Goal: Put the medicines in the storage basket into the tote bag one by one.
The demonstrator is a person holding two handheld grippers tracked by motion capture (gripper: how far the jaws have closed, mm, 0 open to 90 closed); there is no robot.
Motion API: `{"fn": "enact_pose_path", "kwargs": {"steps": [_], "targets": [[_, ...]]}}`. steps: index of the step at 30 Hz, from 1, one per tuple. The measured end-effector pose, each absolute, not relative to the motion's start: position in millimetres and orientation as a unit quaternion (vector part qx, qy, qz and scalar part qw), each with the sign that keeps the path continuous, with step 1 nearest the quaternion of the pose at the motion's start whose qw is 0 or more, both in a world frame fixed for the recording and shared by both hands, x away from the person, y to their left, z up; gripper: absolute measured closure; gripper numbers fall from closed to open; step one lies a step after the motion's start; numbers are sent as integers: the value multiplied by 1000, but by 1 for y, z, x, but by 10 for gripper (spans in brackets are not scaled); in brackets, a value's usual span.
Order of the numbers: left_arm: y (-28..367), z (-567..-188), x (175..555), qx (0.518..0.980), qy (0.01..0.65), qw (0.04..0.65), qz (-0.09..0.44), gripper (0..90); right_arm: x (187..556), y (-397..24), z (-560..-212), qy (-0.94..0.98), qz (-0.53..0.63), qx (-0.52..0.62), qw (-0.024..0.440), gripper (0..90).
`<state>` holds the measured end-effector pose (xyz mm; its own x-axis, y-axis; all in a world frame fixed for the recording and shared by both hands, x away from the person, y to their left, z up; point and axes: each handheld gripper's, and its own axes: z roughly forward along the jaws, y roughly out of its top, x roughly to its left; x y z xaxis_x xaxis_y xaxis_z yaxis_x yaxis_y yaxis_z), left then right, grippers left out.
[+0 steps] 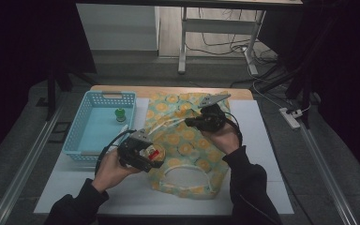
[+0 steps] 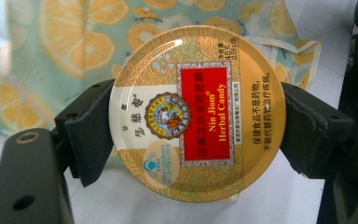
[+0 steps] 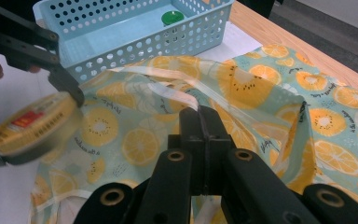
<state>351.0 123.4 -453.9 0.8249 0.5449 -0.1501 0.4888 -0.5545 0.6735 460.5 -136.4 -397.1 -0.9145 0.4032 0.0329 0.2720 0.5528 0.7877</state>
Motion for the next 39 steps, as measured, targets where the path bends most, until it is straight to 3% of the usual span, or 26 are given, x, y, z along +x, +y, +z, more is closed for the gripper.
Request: {"fn": "enact_pose_path", "kwargs": {"steps": [23, 39], "targets": [[69, -462, 383, 891, 257, 373, 44, 203, 461, -136, -397, 878, 433, 190, 79, 900], [51, -476, 417, 889, 278, 361, 47, 203, 463, -137, -401, 879, 426, 196, 85, 900]]}}
